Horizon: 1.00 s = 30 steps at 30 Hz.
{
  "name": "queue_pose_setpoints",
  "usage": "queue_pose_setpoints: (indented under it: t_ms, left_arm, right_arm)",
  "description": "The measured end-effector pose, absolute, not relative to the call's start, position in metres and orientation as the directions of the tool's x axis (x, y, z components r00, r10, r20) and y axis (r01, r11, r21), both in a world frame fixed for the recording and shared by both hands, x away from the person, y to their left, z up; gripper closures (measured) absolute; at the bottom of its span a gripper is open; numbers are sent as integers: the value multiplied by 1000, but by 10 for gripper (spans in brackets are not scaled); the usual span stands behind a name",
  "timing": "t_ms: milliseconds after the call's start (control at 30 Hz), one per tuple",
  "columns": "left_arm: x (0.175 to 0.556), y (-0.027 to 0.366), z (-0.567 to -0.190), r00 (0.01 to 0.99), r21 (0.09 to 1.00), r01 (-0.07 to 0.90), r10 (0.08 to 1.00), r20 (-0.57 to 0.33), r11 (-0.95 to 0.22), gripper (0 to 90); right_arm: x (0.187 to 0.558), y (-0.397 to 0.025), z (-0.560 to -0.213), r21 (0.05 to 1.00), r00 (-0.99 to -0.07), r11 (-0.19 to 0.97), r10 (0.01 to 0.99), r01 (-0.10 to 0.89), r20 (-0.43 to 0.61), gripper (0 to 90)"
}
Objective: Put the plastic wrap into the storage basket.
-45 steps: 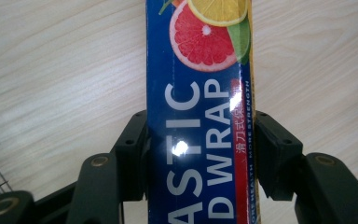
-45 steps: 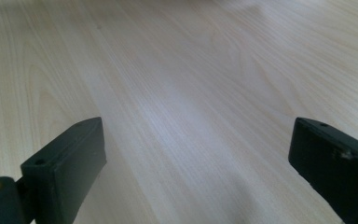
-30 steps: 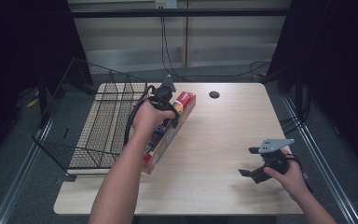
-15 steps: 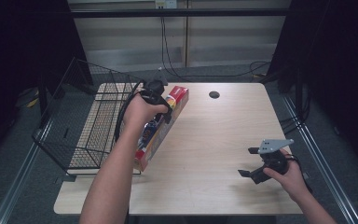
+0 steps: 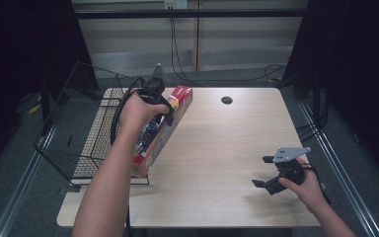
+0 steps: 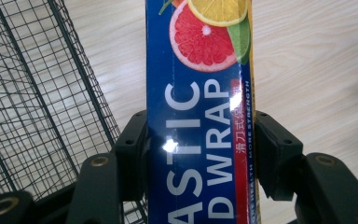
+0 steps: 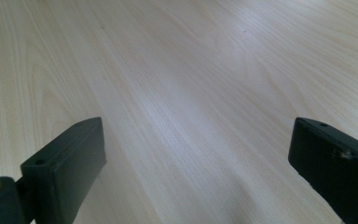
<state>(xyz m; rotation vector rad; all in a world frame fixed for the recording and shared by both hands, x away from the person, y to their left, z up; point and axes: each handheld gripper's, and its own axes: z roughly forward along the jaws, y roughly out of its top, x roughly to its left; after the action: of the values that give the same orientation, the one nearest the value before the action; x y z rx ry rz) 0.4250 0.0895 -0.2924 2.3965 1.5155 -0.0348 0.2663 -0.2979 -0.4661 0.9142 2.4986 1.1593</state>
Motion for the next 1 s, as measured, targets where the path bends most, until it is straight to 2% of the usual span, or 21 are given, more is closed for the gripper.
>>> queue_pose_setpoints:
  t_ms: [600, 733, 1000]
  left_arm:
    - [425, 107, -277, 427, 234, 893, 886, -178, -383, 456]
    - [425, 112, -274, 410, 258, 897, 894, -180, -359, 455]
    - [424, 124, -267, 384, 252, 907, 906, -175, -336, 455]
  right_arm:
    - [266, -298, -466, 753, -774, 490, 632, 439, 40, 36]
    - [266, -298, -466, 753, -773, 489, 633, 440, 41, 36]
    - [267, -297, -467, 752, -775, 492, 631, 437, 37, 36]
